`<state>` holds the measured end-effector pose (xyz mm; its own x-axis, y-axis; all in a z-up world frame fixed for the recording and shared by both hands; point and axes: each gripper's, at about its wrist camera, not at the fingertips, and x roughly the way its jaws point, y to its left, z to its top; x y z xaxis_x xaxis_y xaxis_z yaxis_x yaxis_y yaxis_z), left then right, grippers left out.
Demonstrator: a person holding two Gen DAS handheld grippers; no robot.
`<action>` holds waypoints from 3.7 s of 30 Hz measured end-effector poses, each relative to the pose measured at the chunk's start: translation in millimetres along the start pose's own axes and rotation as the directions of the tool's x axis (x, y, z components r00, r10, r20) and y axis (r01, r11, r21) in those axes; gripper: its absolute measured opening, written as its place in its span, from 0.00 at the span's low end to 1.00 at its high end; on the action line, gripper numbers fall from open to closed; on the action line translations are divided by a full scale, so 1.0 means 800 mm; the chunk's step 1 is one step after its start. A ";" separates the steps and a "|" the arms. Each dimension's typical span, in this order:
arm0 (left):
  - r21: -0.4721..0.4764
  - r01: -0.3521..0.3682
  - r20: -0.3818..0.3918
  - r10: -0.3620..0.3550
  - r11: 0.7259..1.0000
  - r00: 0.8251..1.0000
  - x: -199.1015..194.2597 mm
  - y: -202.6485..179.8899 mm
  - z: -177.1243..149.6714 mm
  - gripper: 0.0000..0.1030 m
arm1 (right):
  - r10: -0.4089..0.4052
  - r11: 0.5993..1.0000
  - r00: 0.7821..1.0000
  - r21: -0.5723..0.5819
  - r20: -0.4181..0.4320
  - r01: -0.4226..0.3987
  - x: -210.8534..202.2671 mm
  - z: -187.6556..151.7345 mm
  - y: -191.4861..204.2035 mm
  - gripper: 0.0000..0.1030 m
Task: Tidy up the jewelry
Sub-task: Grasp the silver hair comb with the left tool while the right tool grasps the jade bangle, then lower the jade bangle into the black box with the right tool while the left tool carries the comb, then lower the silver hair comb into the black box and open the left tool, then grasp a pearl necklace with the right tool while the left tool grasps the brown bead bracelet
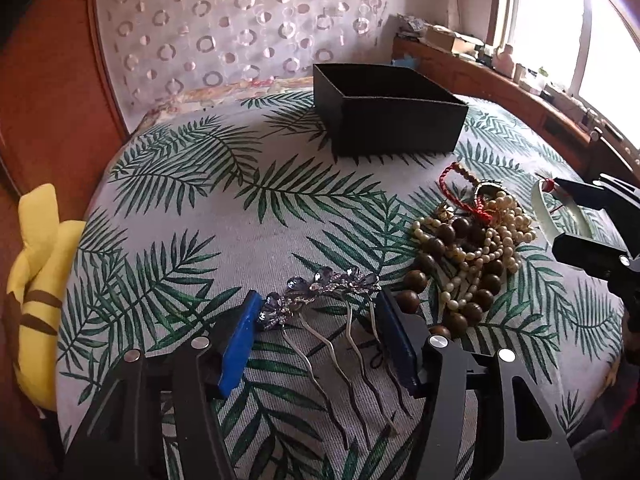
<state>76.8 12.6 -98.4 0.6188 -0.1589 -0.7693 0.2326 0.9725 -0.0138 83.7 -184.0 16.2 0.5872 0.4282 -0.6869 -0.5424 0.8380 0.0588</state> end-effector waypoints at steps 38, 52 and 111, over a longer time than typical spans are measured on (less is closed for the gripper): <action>-0.007 0.028 0.256 -0.025 1.000 0.966 -0.021 0.017 0.153 0.55 | -0.027 0.999 0.999 -0.043 0.047 0.029 0.112 0.142 -0.083 0.72; 0.027 0.032 0.230 -0.037 0.999 0.972 0.036 -0.011 0.209 0.55 | -0.030 1.000 0.996 0.012 0.084 0.029 0.075 0.121 -0.111 0.73; 0.021 0.051 0.204 -0.054 0.998 0.977 -0.025 -0.016 0.018 0.93 | 0.054 0.998 0.996 -0.027 -0.073 -0.056 0.048 0.014 -0.037 0.25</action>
<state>72.1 0.7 -73.4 0.7452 -0.2429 -0.6210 0.2799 0.9592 -0.0393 128.6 -188.9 -3.8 0.5119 0.4473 -0.7334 -0.5908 0.8031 0.0773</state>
